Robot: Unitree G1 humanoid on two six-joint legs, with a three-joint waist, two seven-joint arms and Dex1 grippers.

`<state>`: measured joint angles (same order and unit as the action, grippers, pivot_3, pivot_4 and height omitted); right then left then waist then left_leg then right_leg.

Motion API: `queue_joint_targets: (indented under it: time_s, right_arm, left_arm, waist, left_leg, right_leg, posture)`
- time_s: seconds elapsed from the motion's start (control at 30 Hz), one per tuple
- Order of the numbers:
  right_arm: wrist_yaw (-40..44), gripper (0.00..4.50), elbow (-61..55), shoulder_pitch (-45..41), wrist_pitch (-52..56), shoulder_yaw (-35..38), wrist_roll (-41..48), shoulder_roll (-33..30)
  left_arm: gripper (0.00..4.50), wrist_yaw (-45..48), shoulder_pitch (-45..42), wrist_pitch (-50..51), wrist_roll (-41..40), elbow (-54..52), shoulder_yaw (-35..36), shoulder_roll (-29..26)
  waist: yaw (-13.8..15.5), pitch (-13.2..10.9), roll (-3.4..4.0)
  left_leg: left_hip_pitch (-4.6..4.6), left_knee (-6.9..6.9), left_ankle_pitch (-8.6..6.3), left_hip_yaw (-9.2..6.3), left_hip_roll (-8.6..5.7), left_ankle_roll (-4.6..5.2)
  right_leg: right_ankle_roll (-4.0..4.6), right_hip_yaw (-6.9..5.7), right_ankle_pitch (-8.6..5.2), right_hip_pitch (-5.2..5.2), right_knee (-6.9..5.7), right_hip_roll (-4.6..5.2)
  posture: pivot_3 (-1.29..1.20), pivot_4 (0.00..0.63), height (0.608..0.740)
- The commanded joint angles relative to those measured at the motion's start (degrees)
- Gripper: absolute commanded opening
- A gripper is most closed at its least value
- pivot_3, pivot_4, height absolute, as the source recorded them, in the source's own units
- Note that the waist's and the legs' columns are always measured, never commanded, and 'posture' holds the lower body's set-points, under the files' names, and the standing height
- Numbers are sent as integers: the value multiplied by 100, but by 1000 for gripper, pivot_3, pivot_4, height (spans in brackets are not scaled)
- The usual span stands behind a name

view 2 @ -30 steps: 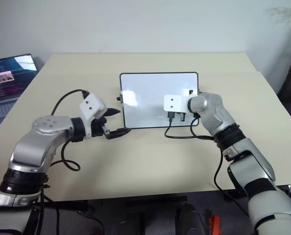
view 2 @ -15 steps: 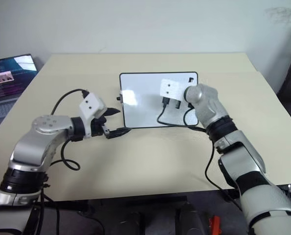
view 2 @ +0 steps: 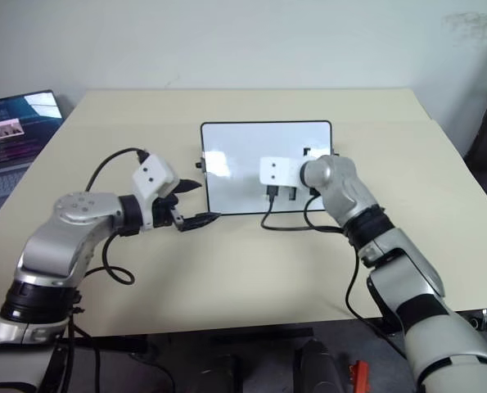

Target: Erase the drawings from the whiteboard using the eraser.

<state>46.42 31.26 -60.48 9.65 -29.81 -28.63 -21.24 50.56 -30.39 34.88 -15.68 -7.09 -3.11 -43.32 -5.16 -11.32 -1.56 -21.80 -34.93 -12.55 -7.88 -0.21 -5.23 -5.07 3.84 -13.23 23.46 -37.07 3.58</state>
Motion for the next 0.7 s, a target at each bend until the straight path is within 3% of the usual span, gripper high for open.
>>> queue_joint_targets:
  time_s: [0.03, 0.17, 0.33, 0.5, 0.7]
  right_arm:
    - [68, 961, -76, 43, 187, -12, -138, -72]
    - [-38, 961, -316, -149, 349, 554, 375, -2]
    - [633, 961, -1936, 52, 1004, 1663, 1770, -94]
    - [1168, 961, -3080, 713, 1457, 2165, 2227, -1142]
    - [936, 961, -2611, 1320, 1040, 2252, 1906, -2298]
  left_arm:
    - [4500, -15, -147, -70, -2, -102, 76, 11]
    - [4500, 12, -183, -79, 2, -88, 74, 11]
    - [4500, 40, -233, -31, -88, -155, 199, -34]
    - [4500, 129, -325, -24, -137, -194, 225, -164]
    - [4500, 456, -278, -77, -127, -107, 226, -497]
  waist:
    - [-1, 0, 0]
    - [6, -1, 0]
    - [8, -4, 2]
    - [104, -2, 0]
    - [118, -8, 7]
  left_leg:
    - [1, -1, 0, 0, 0, 0]
    - [-1, -3, 1, -2, 0, 0]
    - [-15, 0, 0, -4, 1, 1]
    - [-31, 2, -14, -10, -2, -4]
    - [-29, 1, -18, 5, -3, -2]
  right_leg:
    - [0, 0, 0, 0, -2, 0]
    - [-2, 0, 2, -1, -3, 0]
    - [21, -1, 16, 12, 0, 0]
    - [12, -11, 10, 11, 17, 4]
    - [1, -4, -2, 15, 17, 6]
  posture:
    - [0, 150, 740]
    - [0, 150, 740]
    - [0, 150, 740]
    - [0, 150, 740]
    - [0, 150, 740]
